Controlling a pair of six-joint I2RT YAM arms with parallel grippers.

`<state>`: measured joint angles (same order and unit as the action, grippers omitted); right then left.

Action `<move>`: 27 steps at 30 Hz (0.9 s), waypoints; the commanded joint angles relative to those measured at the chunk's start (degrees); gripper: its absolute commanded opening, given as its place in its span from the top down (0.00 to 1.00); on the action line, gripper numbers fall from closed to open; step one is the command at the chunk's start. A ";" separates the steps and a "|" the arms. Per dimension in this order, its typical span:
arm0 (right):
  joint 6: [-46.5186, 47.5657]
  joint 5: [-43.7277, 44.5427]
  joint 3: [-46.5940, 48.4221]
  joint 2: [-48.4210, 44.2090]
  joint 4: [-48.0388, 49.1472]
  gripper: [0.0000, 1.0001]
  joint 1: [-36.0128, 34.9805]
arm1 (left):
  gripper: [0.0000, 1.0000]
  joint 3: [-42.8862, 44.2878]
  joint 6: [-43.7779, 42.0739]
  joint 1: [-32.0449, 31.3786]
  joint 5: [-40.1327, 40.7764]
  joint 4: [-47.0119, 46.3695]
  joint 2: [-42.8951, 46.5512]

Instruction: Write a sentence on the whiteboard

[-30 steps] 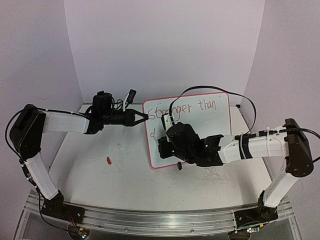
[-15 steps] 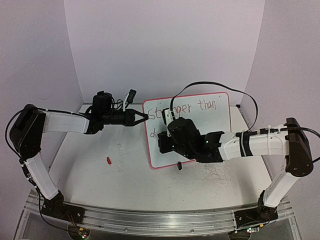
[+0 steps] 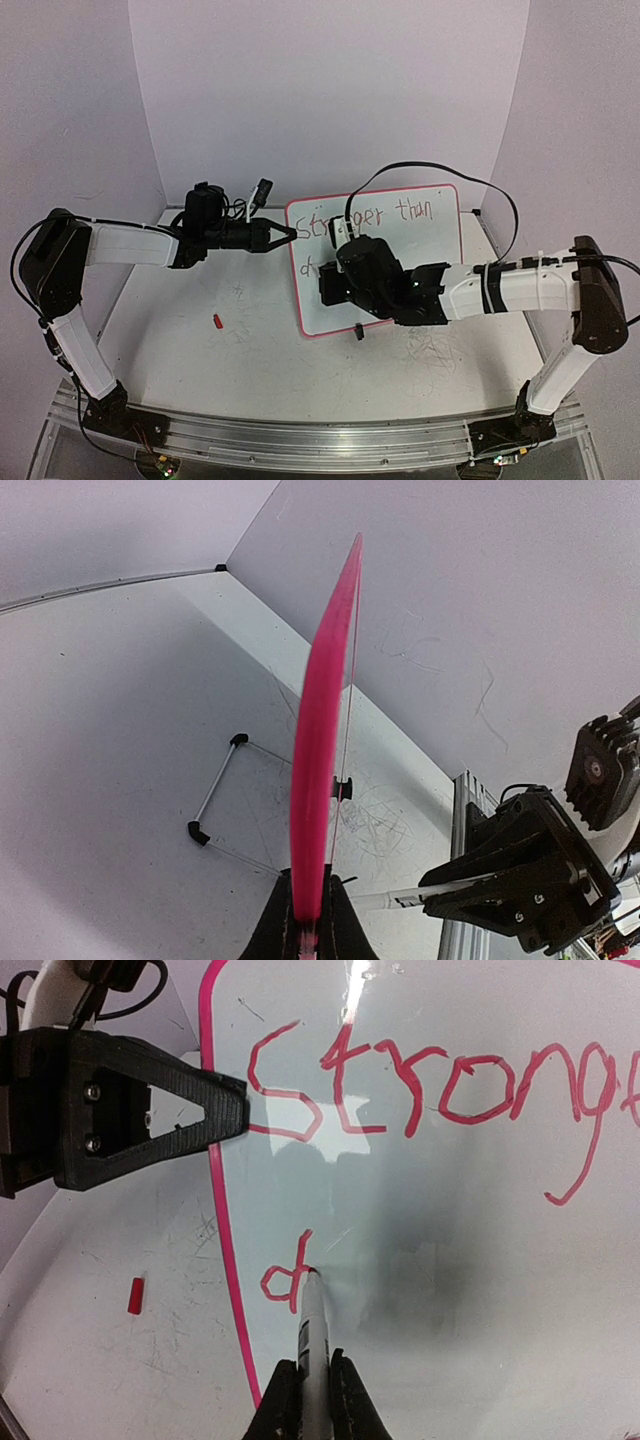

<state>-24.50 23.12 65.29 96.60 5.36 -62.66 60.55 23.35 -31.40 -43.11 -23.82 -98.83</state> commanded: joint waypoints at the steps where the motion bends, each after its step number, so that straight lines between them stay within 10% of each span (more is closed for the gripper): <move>1: -2.02 1.11 -1.92 -1.92 -1.98 1.00 0.81 | 1.00 -0.20 -0.77 -0.32 -0.58 2.29 1.49; 27: -0.68 -1.51 -2.21 -4.48 1.86 1.00 1.91 | 1.00 -0.19 -0.69 -0.32 -0.77 2.29 1.54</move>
<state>-25.56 21.45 63.29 92.66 5.22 -60.93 60.55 23.35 -31.40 -43.38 -23.88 -98.83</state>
